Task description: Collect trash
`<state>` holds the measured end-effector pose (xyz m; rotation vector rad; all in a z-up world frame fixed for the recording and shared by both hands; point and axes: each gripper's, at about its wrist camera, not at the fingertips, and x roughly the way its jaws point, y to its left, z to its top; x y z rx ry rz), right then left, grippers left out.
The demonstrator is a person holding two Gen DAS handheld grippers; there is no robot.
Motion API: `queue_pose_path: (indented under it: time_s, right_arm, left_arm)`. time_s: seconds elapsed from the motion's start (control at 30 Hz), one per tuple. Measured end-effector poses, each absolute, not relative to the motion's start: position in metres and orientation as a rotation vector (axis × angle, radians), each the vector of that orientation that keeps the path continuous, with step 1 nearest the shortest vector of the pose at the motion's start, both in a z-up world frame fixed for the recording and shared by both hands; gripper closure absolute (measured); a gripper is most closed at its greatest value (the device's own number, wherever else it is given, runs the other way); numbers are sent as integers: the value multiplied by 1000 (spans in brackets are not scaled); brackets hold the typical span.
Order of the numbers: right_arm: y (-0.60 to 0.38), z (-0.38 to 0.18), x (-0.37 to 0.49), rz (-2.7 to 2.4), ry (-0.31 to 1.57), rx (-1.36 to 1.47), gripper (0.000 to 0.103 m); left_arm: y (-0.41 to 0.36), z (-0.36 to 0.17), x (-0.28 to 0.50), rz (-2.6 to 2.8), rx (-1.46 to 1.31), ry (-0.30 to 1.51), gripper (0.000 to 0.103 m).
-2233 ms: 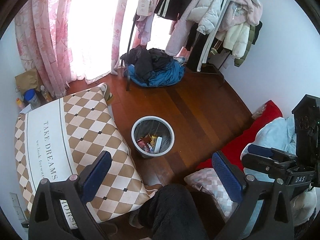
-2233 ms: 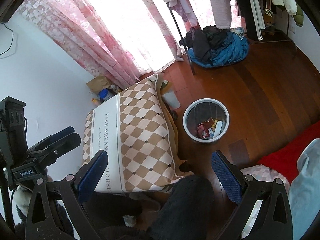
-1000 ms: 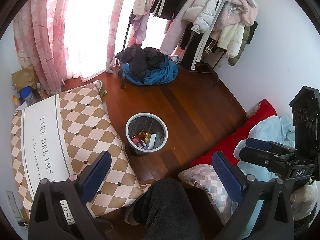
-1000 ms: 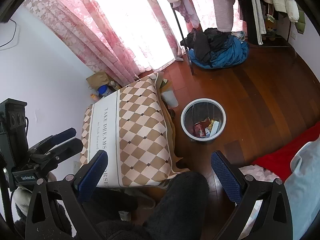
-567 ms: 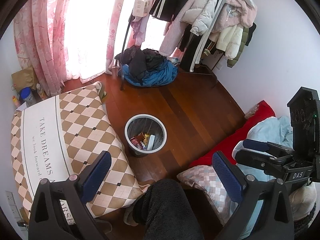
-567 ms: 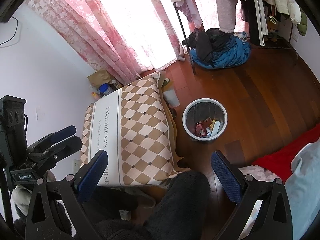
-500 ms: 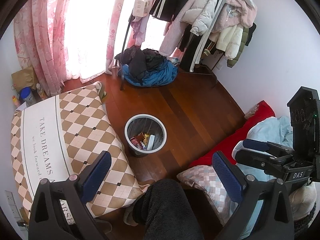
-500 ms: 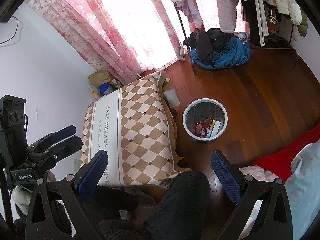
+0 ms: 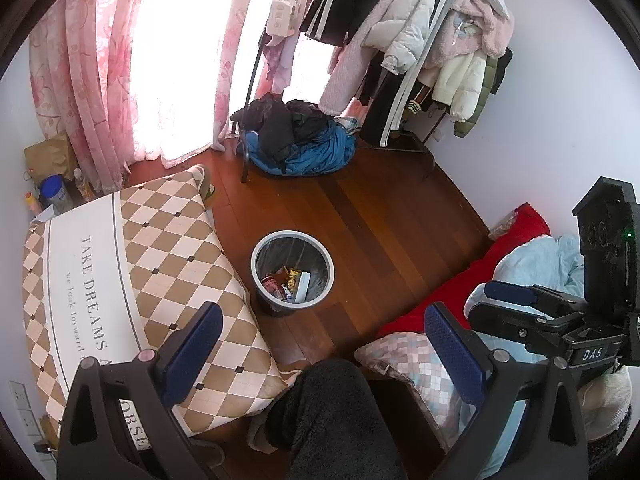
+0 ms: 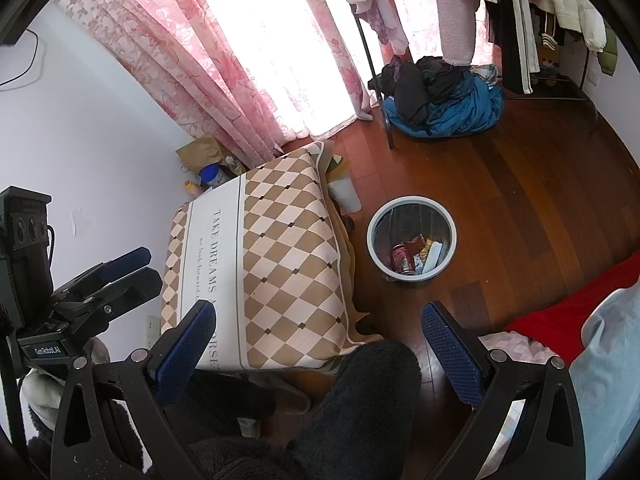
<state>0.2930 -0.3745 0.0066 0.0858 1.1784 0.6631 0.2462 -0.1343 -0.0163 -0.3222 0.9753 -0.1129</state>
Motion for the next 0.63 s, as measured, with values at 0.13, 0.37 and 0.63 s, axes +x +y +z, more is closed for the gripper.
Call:
queue_pose_path:
  time_s: [0.13, 0.37, 0.63]
  right_arm:
    - [-373, 7, 292, 662, 1177, 87, 0]
    - [-374, 7, 293, 671, 1174, 82, 0]
    - [-375, 8, 293, 675, 1180, 80, 0]
  left_arm:
    - [-134, -16, 246, -114, -322, 974, 0]
    - [-133, -17, 245, -115, -321, 974, 0]
    - [-134, -9, 251, -117, -328, 964, 0]
